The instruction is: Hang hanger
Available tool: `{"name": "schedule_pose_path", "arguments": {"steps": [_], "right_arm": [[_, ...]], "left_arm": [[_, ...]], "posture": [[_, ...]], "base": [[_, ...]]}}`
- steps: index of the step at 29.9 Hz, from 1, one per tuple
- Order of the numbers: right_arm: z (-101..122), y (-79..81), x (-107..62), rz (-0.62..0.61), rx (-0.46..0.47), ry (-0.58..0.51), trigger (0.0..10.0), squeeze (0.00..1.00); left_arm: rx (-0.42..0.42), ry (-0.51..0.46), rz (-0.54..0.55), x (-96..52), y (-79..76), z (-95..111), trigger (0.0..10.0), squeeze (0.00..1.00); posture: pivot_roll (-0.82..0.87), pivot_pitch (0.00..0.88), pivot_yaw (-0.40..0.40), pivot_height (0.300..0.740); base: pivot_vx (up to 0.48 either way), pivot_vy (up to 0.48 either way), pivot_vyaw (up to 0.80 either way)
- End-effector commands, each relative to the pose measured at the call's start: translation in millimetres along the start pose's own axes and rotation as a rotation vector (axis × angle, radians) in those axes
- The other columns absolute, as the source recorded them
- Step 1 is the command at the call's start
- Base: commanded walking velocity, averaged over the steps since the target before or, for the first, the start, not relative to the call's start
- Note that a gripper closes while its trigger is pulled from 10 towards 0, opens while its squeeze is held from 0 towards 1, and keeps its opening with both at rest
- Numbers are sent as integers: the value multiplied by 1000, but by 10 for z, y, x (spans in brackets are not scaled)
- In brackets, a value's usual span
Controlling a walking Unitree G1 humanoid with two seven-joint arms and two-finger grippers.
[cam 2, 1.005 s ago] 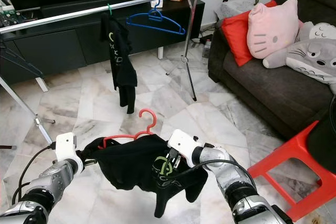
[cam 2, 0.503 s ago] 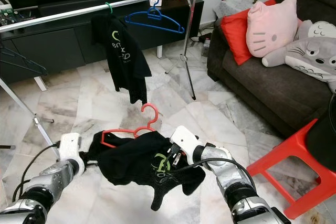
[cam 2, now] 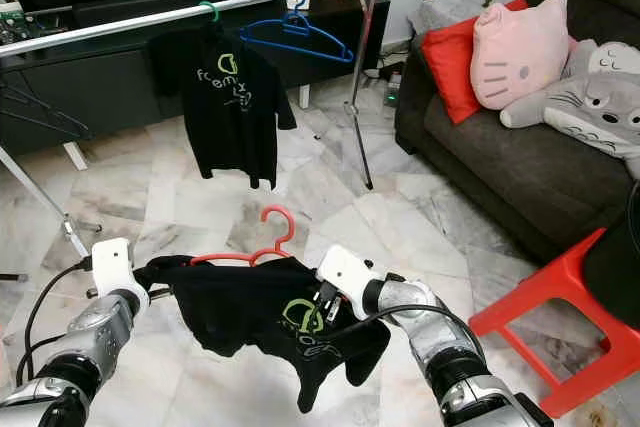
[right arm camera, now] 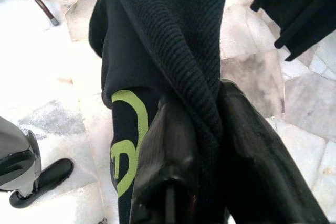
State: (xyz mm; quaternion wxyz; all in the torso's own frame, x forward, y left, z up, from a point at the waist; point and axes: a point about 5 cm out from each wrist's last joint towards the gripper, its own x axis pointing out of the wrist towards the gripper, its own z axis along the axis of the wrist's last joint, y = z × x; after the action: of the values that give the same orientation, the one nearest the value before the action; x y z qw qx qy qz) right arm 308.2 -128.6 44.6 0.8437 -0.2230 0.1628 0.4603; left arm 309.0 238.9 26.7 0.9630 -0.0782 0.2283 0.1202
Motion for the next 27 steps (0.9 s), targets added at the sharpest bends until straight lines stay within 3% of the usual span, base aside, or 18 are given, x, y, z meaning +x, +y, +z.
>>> {"name": "schedule_pose_path", "arguments": {"steps": [1, 5, 7, 11, 13, 18, 20, 21, 27], "right_arm": [[-125, -155, -188, -98, 29, 29, 10000, 0], [-115, -179, -204, -127, 37, 13, 10000, 0], [-43, -195, -194, -137, 70, -47, 10000, 0], [-17, -205, -193, -146, 69, -65, 10000, 0], [62, -300, -192, -228, 89, -107, 10000, 0], [105, -314, -182, -230, 97, -133, 10000, 0], [123, -241, -176, -137, 116, -159, 10000, 0], [84, -218, -175, -126, 95, -122, 10000, 0], [-136, -98, -192, -57, 15, 21, 10000, 0]], "left_arm": [[-28, 1, 215, -49, 432, 29, 0, 0], [-1, 100, 231, -70, 459, -116, 0, 0], [38, 229, 153, -91, 389, -303, 0, 0], [65, 259, 73, -92, 299, -360, 0, 0], [148, 290, -74, -93, 130, -414, 0, 0], [140, 302, -126, -93, 59, -423, 0, 0], [97, 224, -16, -63, 158, -306, 0, 0], [91, 146, 7, -44, 179, -199, 0, 0], [42, -43, 20, -8, 195, 123, 0, 0]], "posture": [[-20, 0, -40, 740], [-23, 0, -42, 740], [-22, 0, -41, 740], [-23, 0, -41, 740], [-18, 0, -42, 740], [-18, 0, -42, 740], [-18, 0, -42, 740], [-20, 0, -44, 740], [-21, 0, -44, 740]], "base": [[0, 0, 0], [0, 0, 0], [0, 0, 0], [0, 0, 0], [0, 0, 0], [0, 0, 0], [0, 0, 0], [0, 0, 0], [0, 0, 0]]}}
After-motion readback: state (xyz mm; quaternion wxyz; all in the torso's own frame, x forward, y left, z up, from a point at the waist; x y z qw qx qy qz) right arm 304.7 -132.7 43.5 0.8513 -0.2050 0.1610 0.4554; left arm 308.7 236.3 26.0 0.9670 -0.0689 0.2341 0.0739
